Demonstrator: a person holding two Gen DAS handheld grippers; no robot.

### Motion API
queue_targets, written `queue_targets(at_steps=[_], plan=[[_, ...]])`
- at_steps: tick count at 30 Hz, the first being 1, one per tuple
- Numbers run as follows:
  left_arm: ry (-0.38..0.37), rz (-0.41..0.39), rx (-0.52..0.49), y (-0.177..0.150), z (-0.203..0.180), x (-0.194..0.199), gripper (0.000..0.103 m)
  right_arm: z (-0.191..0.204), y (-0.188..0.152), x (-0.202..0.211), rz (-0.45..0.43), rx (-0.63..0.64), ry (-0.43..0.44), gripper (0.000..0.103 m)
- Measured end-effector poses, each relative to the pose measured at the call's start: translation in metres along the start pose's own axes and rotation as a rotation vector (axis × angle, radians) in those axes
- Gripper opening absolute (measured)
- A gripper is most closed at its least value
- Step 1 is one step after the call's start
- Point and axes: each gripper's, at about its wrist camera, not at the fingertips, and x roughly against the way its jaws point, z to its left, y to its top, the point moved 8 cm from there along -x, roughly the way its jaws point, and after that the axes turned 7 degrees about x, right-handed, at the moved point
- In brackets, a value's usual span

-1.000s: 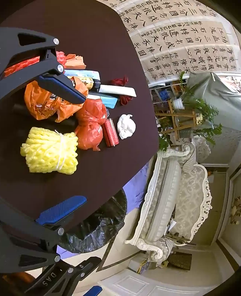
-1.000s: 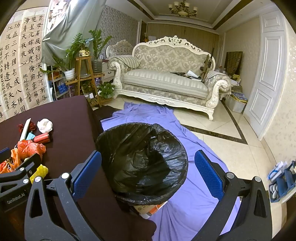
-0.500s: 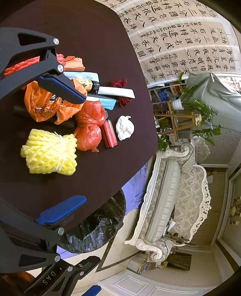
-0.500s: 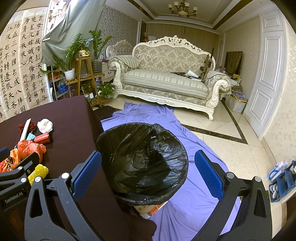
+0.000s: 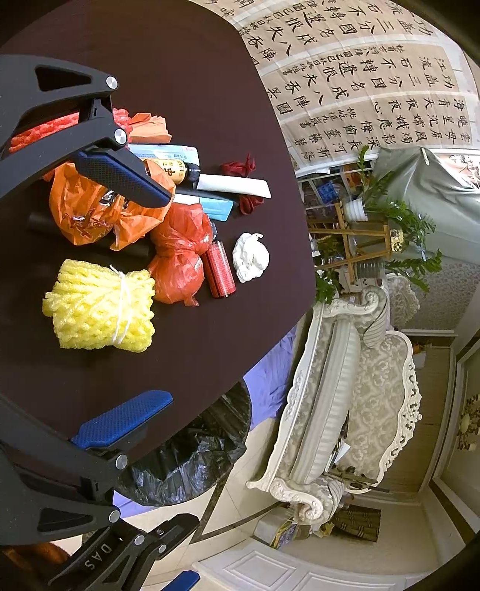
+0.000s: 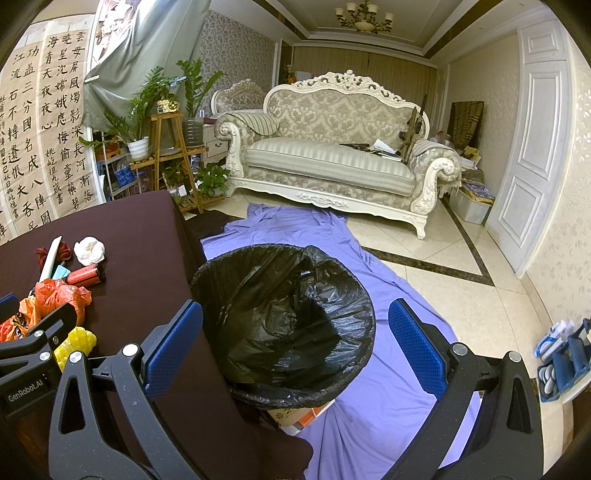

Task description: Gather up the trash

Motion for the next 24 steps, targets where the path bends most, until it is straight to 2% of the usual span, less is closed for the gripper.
queue_targets(at_steps=[24], plan=[[-0.003,0.017,0.002,-0.0050,0.0049,0.0005,0.096,-0.0004,-0.0008,-0.0004,0.002,-0.002,0.002,0.098]])
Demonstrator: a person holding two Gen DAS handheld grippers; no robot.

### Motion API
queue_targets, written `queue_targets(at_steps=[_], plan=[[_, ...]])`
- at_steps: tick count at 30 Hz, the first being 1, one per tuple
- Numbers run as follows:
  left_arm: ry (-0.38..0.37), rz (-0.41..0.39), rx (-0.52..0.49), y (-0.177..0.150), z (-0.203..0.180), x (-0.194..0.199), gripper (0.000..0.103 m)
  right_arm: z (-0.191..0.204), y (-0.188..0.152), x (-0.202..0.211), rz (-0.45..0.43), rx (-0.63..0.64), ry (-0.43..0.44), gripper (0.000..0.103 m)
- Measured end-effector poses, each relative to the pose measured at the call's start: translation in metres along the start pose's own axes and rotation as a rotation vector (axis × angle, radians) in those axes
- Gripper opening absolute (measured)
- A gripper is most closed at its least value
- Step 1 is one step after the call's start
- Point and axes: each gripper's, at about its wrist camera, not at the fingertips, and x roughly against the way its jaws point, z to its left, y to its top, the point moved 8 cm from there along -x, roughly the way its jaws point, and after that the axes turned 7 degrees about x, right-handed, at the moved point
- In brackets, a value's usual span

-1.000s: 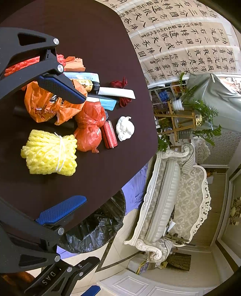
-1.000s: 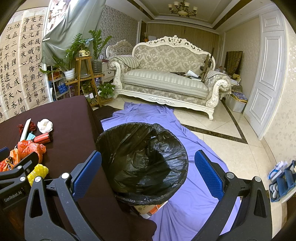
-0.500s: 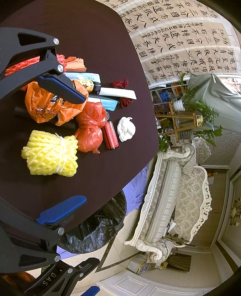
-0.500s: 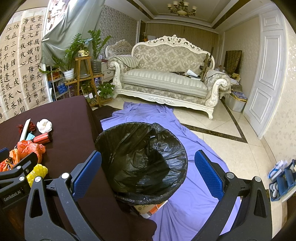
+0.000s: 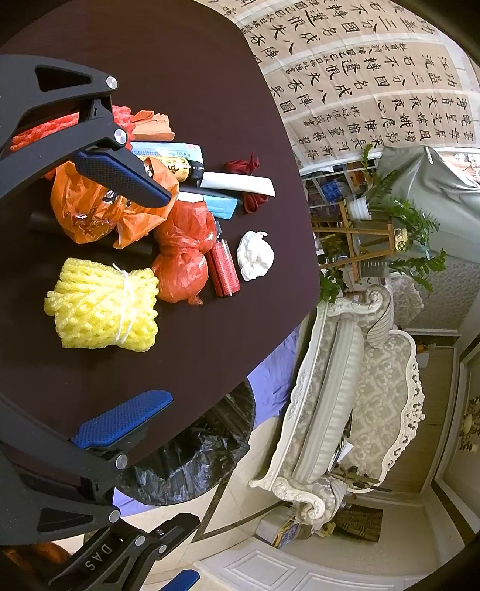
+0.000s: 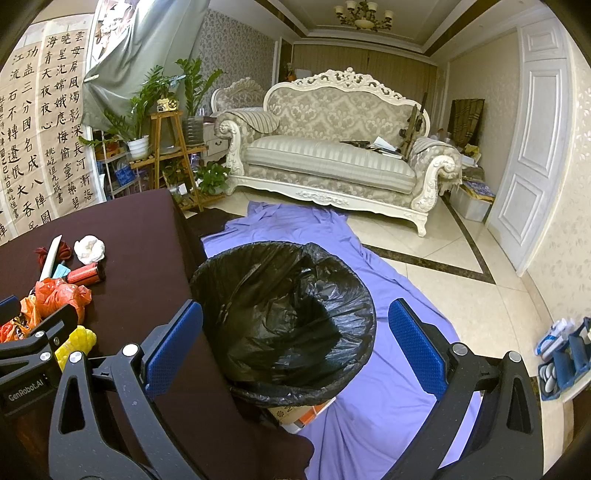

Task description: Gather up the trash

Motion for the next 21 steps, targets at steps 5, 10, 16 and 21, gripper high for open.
queue_targets(at_steps=[5,10,16,21], plan=[[-0.001,0.003,0.001,0.000,-0.002,-0.002,0.096,0.000,0.000,0.000,0.001,0.000,0.000,0.098],[-0.006,0.011,0.002,0.000,-0.005,-0.003,0.096,0.000,-0.001,-0.001,0.002,-0.001,0.002,0.098],[-0.009,0.017,0.002,-0.002,-0.009,-0.003,0.096,-0.001,-0.001,-0.001,0.004,-0.001,0.005,0.098],[-0.017,0.016,-0.002,-0.003,-0.011,-0.001,0.096,0.000,-0.001,-0.001,0.009,0.000,0.010,0.098]])
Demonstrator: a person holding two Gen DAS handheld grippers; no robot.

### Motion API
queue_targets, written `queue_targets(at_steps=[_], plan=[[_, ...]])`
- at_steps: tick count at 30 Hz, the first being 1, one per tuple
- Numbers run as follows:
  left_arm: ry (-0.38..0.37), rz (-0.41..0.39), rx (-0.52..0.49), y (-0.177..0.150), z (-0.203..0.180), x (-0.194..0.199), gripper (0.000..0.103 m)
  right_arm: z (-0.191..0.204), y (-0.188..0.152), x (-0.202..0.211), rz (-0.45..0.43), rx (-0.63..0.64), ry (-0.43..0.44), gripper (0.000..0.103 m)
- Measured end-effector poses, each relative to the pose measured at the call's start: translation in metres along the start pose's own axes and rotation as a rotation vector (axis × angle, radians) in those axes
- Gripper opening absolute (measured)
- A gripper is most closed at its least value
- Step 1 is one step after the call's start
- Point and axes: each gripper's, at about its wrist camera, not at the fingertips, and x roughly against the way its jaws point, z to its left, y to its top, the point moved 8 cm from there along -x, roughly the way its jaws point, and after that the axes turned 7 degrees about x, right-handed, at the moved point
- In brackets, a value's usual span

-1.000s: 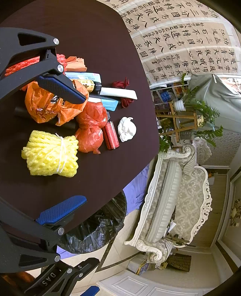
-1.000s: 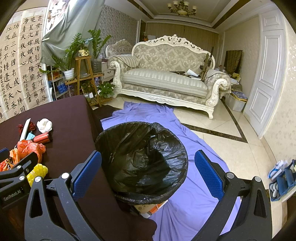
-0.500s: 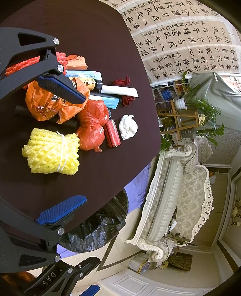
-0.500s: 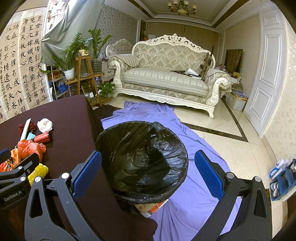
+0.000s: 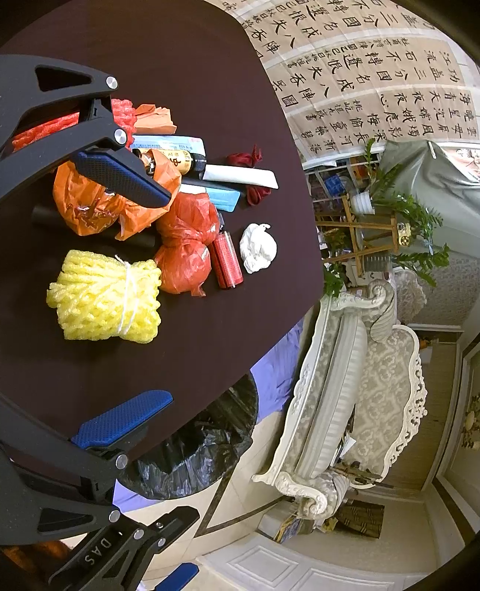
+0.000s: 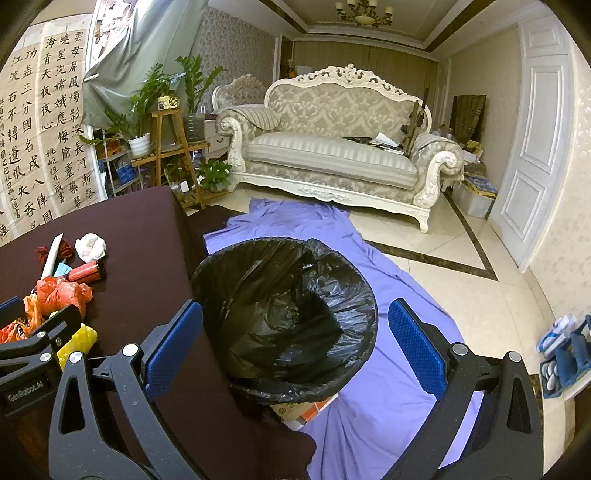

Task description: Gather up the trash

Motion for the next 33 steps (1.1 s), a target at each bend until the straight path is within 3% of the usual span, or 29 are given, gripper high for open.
queue_targets(at_steps=[5,7,8,17,26,33], plan=[[-0.004,-0.010,0.000,0.002,-0.001,0.006,0.091,0.008,-0.007,-0.003,0.000,0.007,0.005,0.098],[-0.003,-0.008,-0.001,0.005,0.002,0.009,0.079,0.008,-0.001,-0.006,0.003,0.013,0.010,0.092],[-0.005,-0.003,0.003,0.004,0.004,0.010,0.079,0.012,-0.001,-0.004,0.008,0.017,0.019,0.086],[0.035,-0.047,0.037,0.011,0.038,0.038,0.079,0.040,0.005,0.014,-0.005,0.050,0.070,0.085],[0.121,-0.016,0.103,0.000,0.096,0.043,0.079,0.071,0.010,0.020,-0.005,0.091,0.134,0.085],[0.131,0.012,0.135,-0.015,0.118,0.042,0.079,0.094,0.011,0.023,0.009,0.126,0.175,0.085]])
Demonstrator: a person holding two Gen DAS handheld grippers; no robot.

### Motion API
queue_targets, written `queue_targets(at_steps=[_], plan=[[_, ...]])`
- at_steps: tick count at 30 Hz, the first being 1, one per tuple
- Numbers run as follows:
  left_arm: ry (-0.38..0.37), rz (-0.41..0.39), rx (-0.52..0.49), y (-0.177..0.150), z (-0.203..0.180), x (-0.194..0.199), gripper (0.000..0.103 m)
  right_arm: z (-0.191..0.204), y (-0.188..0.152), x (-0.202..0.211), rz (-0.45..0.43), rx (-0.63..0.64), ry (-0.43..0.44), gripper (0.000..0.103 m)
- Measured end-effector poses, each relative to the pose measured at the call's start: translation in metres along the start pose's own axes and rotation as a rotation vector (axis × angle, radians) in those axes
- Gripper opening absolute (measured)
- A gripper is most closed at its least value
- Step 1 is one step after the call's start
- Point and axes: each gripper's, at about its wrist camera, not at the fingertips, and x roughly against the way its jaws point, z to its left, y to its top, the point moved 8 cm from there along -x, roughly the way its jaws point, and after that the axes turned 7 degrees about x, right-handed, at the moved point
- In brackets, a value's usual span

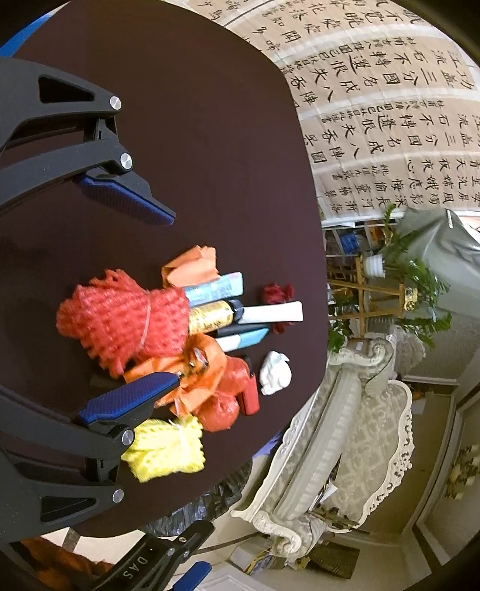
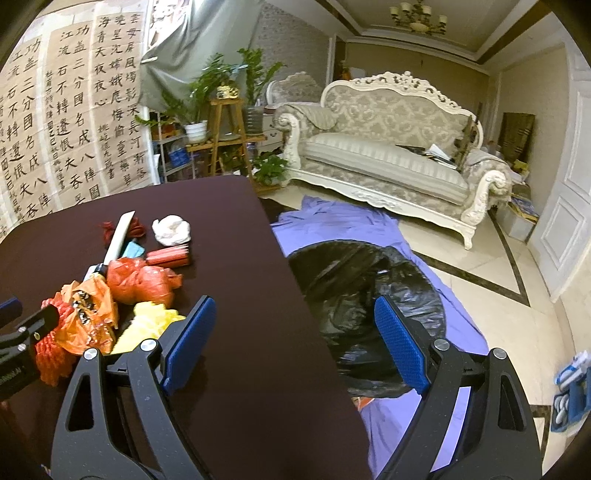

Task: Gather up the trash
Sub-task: 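Grasp the red mesh sleeve with the left tool while the right tool grasps the orange bag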

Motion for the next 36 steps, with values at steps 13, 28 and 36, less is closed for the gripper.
queue_targets(at_steps=[13,28,36], plan=[[-0.079,0.063,0.034,-0.010,0.009,-0.015,0.079,0.033,0.002,-0.005,0.019,0.053,0.051,0.085],[-0.154,0.066,-0.001,-0.013,0.002,-0.003,0.042,0.043,0.001,0.000,0.012,0.060,0.066,0.085],[-0.158,0.034,0.015,-0.005,0.010,0.004,0.036,0.055,0.005,0.005,0.005,0.085,0.091,0.085]])
